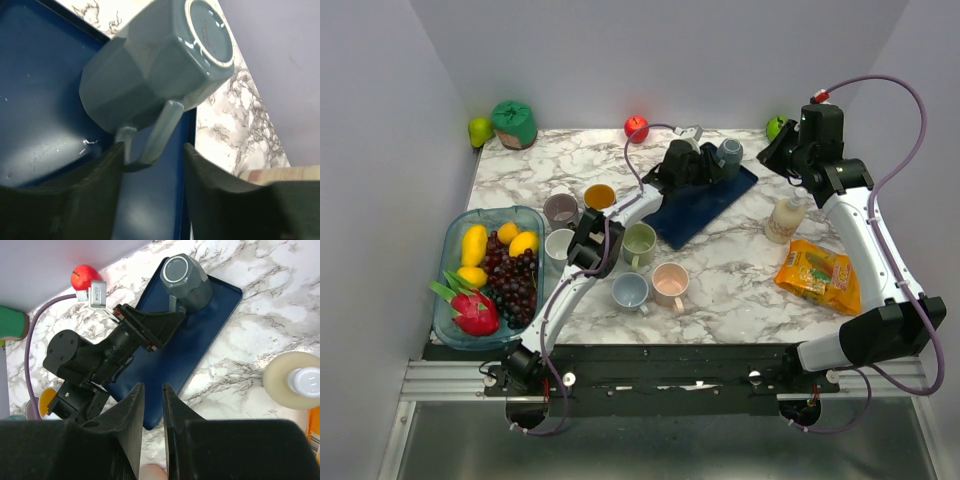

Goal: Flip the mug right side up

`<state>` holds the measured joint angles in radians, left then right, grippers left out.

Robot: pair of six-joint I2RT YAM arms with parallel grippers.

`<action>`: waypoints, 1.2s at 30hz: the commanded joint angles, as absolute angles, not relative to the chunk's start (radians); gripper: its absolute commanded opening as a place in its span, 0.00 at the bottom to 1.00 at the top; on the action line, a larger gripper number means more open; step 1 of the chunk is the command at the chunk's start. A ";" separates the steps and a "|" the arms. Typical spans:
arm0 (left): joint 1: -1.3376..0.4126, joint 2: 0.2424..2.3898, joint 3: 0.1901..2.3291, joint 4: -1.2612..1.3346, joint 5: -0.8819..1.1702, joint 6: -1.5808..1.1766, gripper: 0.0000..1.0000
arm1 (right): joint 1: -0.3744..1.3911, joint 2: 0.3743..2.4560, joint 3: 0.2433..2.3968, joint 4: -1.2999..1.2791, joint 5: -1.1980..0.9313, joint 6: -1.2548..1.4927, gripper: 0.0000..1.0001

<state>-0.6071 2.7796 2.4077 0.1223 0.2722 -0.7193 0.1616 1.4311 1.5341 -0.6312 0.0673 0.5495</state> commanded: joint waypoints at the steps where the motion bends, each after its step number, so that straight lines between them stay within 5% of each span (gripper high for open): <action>1: -0.627 2.777 2.444 0.048 0.207 -0.713 0.52 | 0.155 1.405 1.548 -0.646 0.089 0.551 0.28; 12: -0.634 2.714 2.364 0.041 0.183 -0.664 0.19 | 0.155 1.390 1.532 -0.647 0.084 0.549 0.28; 26: -0.635 2.448 2.033 -0.034 0.144 -0.523 0.00 | 0.155 1.322 1.428 -0.611 0.069 0.558 0.27; 36: -0.637 2.113 1.570 0.082 0.310 -0.667 0.00 | 0.156 1.250 1.341 -0.653 0.045 0.578 0.27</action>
<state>-0.6342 2.2845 1.7523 -0.0353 0.2016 -0.5819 0.1616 1.2964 1.3727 -0.6270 0.0647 0.5678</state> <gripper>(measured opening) 0.190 0.276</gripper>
